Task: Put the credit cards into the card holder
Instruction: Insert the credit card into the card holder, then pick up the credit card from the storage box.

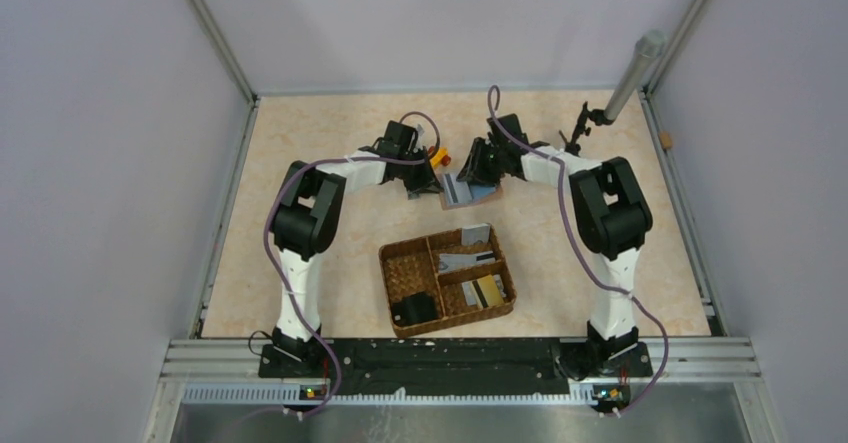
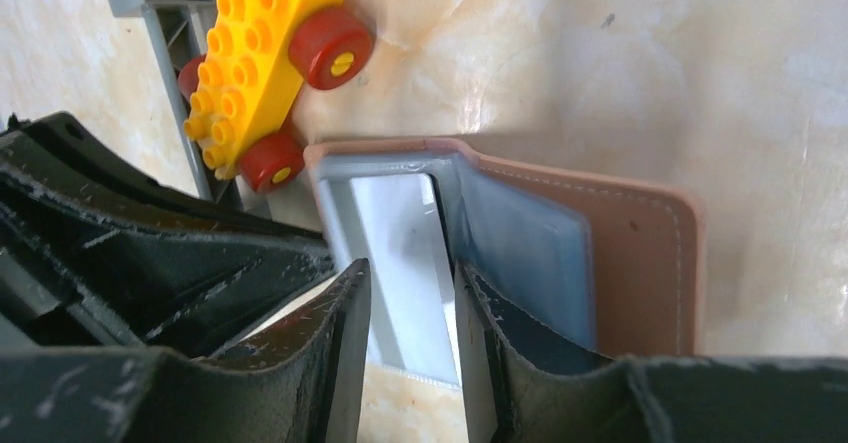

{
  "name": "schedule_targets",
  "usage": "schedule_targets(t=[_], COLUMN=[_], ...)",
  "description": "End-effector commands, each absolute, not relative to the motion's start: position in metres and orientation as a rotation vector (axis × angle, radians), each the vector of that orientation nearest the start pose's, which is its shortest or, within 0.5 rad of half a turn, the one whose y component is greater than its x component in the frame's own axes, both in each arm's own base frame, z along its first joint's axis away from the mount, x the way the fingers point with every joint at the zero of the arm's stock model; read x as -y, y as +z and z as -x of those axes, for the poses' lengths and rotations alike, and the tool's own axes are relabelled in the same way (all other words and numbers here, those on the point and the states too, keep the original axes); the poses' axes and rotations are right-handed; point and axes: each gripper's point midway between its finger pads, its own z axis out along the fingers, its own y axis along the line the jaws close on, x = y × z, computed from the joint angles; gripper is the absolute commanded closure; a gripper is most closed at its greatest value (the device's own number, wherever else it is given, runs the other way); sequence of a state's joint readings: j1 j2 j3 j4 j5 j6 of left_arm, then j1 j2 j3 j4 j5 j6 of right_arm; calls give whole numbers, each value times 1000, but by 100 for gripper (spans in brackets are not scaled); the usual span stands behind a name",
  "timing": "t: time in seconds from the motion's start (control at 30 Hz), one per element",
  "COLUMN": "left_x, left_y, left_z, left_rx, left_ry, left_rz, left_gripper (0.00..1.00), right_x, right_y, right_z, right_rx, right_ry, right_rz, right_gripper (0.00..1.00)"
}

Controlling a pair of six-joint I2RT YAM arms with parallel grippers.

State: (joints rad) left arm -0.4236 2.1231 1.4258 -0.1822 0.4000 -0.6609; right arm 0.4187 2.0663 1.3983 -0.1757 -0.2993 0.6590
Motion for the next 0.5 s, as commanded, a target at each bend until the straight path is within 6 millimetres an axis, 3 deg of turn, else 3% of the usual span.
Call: schedule_targets(t=[0.0, 0.23, 0.47], left_x=[297, 291, 281], left_y=[50, 66, 97], left_z=[-423, -429, -436], left_rx=[-2542, -2502, -2427], left_ry=[-934, -921, -914], left_rz=[99, 92, 22], left_gripper=[90, 85, 60], right_x=[-306, -308, -289], right_y=[98, 117, 168], right_z=[-420, -415, -407], right_rx=[-2434, -2384, -2220], right_ry=[974, 1019, 900], right_rz=[-114, -71, 175], right_gripper=[65, 63, 39])
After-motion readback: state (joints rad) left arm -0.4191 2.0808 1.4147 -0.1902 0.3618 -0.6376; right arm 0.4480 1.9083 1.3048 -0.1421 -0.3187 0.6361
